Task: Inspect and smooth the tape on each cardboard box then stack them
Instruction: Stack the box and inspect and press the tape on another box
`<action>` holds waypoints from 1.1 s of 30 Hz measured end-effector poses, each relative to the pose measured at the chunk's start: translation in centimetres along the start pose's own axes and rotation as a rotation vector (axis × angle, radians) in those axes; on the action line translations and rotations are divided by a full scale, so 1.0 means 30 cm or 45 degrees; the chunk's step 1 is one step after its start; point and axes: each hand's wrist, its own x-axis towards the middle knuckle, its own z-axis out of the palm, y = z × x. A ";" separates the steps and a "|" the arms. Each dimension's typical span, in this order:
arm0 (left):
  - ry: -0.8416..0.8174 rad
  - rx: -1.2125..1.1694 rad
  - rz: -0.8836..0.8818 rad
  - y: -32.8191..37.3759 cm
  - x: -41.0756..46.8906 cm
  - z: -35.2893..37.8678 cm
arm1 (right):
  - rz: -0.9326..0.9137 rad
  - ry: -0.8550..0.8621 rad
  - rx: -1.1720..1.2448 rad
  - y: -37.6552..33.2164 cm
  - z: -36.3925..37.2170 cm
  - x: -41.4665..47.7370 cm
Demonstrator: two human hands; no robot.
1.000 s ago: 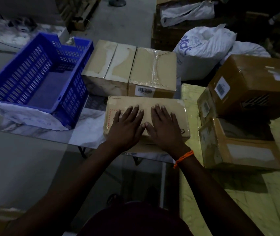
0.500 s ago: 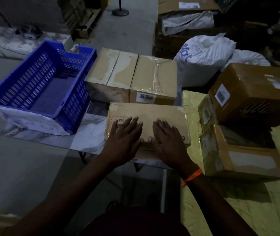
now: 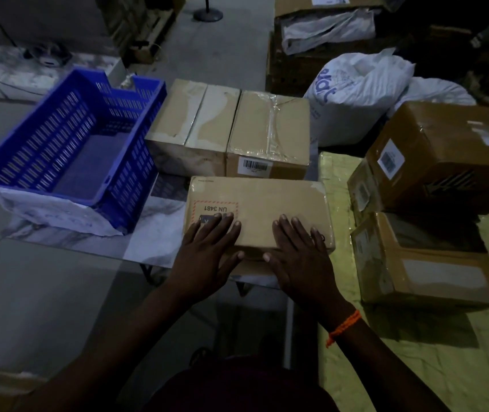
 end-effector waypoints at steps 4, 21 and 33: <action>0.173 -0.214 -0.022 -0.017 0.058 -0.079 | 0.122 -0.064 0.256 0.046 -0.061 0.060; 0.247 -1.637 -0.913 -0.109 -0.001 -0.174 | 1.020 0.291 1.601 0.144 -0.111 0.041; 0.224 -1.657 -1.023 -0.117 -0.050 -0.117 | 0.925 0.351 1.658 0.102 -0.118 -0.019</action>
